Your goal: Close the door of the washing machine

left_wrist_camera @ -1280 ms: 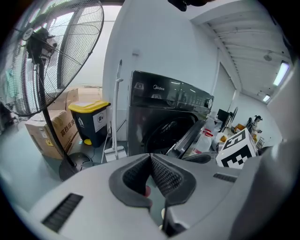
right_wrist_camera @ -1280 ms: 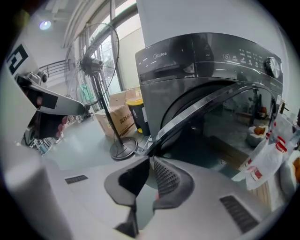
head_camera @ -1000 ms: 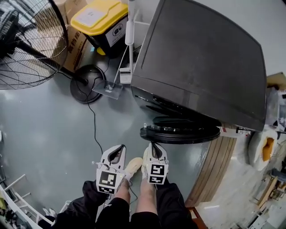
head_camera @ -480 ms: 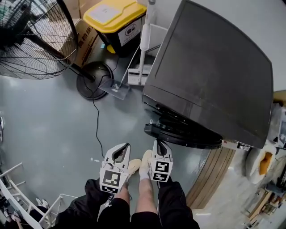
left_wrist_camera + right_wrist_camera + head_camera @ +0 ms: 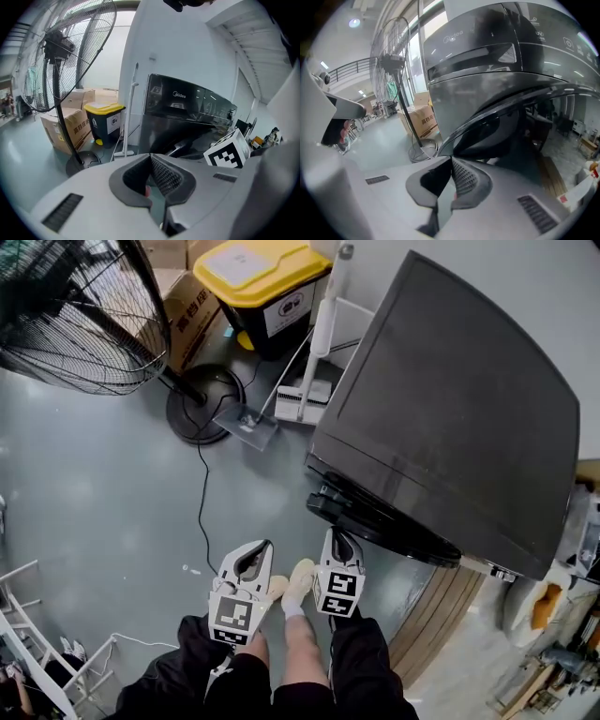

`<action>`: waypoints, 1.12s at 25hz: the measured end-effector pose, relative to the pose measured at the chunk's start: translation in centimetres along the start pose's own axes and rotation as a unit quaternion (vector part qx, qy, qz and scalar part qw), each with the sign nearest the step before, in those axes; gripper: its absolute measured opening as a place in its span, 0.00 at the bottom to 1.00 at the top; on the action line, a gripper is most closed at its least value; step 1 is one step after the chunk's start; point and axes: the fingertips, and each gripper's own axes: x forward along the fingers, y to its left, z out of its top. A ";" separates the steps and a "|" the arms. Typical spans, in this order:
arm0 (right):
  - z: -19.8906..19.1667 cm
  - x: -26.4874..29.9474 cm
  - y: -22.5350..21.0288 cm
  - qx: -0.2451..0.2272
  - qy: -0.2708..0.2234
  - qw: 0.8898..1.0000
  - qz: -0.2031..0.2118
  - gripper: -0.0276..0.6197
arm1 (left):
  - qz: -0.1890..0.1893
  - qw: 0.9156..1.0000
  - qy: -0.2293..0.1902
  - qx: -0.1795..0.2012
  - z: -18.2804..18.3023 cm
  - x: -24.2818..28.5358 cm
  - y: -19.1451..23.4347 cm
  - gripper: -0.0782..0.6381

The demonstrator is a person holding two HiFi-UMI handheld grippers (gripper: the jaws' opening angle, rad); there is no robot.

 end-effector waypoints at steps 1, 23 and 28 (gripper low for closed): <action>0.2 0.2 -0.1 -0.001 0.001 1.000 0.001 0.07 | 0.003 1.000 -0.001 -0.002 0.2 0.1 0.1 0.14; 1.9 1.5 -0.9 -0.012 -0.004 1.000 -0.015 0.07 | 0.021 1.000 -0.011 -0.008 1.5 0.4 0.1 0.14; 2.3 0.8 -0.8 -0.009 -0.015 1.000 -0.015 0.07 | 0.022 1.000 -0.011 -0.006 1.1 -0.4 -0.1 0.14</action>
